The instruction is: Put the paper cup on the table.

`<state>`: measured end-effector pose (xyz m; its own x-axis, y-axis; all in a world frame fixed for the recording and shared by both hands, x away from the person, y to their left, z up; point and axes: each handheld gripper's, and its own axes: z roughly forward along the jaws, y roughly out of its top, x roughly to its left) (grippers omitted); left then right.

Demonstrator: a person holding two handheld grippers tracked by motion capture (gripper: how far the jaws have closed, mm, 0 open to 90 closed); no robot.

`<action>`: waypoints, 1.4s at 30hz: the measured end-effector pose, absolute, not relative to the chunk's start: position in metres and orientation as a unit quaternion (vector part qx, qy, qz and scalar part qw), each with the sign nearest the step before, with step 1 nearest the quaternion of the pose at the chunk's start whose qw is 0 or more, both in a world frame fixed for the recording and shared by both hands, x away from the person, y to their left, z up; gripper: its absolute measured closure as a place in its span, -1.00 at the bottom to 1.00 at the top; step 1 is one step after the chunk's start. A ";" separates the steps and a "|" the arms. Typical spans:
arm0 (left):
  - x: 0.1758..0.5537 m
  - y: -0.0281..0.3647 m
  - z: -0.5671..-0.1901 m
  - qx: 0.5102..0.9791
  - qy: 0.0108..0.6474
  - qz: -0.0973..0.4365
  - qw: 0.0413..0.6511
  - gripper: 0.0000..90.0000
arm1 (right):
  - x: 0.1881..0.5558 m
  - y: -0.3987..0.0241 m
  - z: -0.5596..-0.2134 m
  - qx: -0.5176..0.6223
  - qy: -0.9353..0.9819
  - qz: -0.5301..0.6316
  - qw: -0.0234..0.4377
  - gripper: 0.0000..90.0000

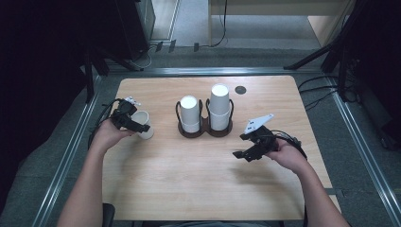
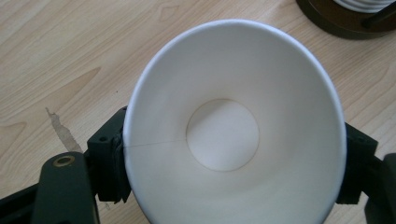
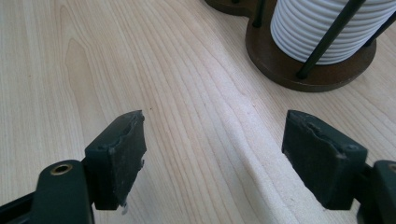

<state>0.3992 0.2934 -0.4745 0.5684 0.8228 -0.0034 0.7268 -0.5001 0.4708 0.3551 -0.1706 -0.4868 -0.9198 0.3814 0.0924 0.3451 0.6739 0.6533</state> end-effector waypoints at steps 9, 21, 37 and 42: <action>0.400 0.292 -0.475 0.859 0.450 0.106 0.219 -0.61 | 0.355 -0.170 -0.487 0.198 0.915 0.351 0.025 -0.52; 0.399 0.290 -0.472 0.857 0.442 0.100 0.245 -0.76 | 0.354 -0.170 -0.488 0.194 0.918 0.344 0.026 -0.52; 0.393 0.293 -0.454 0.850 0.434 0.109 0.277 -0.79 | 0.354 -0.170 -0.487 0.194 0.918 0.344 0.025 -0.52; 0.391 0.291 -0.447 0.851 0.430 0.115 0.280 -0.79 | 0.354 -0.171 -0.487 0.192 0.918 0.345 0.026 -0.52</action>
